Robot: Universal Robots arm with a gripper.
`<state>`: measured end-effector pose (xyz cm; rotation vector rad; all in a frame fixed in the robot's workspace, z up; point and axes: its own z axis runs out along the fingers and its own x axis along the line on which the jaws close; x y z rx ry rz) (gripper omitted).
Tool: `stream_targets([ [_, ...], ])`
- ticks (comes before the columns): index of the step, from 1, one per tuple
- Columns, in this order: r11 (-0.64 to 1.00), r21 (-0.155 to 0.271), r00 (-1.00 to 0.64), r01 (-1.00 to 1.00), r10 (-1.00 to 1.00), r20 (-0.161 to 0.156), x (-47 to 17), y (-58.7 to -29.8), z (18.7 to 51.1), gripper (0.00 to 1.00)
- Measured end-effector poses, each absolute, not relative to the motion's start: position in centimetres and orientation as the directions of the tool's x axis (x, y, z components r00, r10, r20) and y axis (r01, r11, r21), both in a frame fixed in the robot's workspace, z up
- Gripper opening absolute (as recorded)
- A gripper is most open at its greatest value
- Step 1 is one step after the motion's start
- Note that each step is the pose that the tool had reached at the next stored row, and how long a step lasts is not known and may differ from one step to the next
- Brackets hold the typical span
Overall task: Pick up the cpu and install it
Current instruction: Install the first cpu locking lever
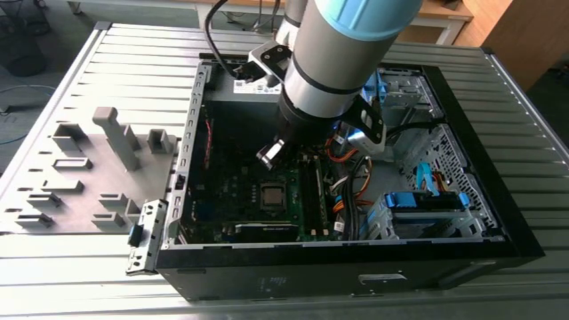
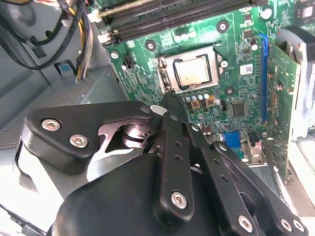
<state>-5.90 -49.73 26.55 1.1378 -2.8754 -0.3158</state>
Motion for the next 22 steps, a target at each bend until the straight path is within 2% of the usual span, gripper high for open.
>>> stream_targets([
  [22, 0.711, 0.201, -0.731, -0.674, -0.681, -0.043, -3.7, -47.9, 24.6, 0.11],
])
